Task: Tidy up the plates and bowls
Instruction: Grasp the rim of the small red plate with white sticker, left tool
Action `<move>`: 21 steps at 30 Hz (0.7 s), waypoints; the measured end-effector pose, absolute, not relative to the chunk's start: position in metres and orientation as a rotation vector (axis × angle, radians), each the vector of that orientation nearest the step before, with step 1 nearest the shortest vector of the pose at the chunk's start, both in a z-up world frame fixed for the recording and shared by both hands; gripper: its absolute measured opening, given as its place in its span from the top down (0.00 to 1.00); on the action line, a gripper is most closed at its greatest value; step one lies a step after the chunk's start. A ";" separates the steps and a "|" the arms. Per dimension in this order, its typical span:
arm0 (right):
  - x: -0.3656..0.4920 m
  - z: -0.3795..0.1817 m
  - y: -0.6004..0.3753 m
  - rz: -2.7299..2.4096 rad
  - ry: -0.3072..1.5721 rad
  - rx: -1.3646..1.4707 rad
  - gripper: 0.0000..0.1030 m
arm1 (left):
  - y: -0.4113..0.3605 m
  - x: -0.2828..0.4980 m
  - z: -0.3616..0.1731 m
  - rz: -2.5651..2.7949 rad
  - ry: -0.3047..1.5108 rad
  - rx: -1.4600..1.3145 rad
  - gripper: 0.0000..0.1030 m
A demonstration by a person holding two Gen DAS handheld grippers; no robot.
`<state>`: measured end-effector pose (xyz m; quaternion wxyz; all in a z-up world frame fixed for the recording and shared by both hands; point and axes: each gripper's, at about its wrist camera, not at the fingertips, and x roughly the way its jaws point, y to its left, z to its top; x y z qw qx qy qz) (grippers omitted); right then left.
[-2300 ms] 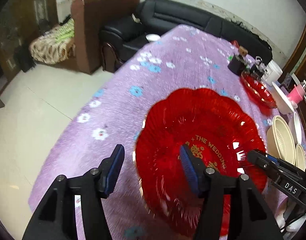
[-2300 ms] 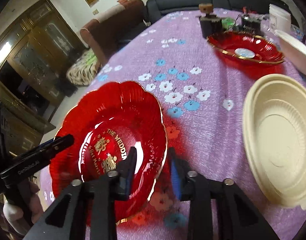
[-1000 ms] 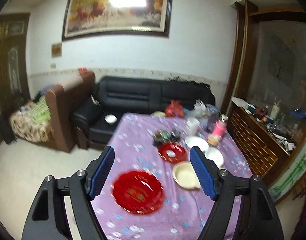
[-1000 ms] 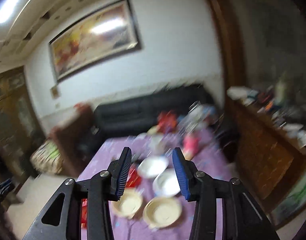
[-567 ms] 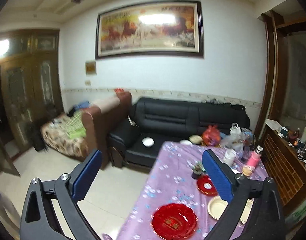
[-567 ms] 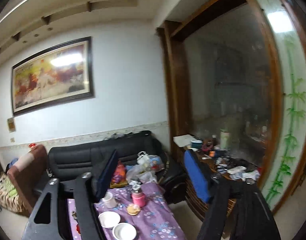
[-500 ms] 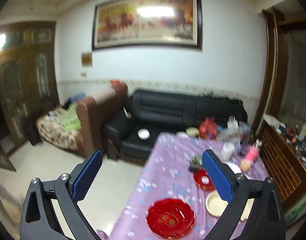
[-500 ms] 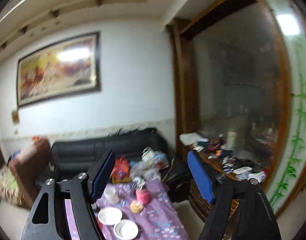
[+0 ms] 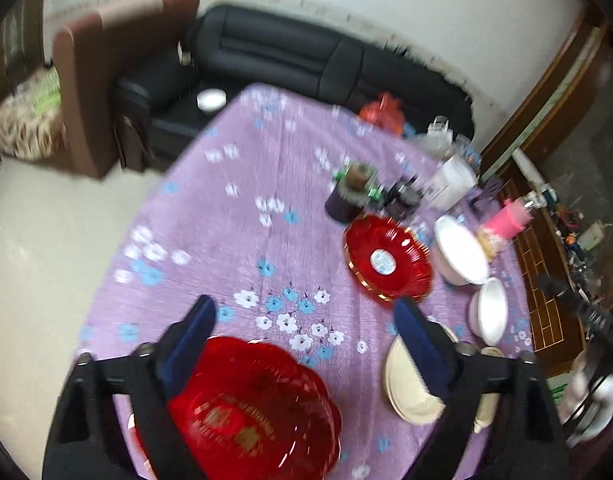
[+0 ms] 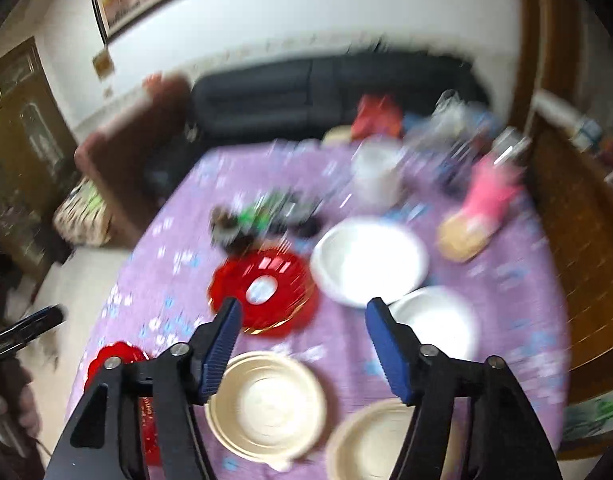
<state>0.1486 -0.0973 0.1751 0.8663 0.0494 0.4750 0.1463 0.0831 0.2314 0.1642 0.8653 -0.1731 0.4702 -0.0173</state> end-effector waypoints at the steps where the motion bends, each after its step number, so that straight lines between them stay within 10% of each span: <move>1: 0.160 0.154 -0.091 0.320 1.037 0.126 0.39 | 0.228 0.095 0.150 -0.047 1.017 -0.375 0.24; 17: 0.245 0.039 -0.064 0.235 1.242 0.207 0.39 | 0.154 0.226 0.038 -0.094 1.248 -0.432 0.26; 21: 0.254 0.026 -0.059 0.229 1.265 0.210 0.51 | 0.146 0.236 0.023 -0.087 1.284 -0.404 0.43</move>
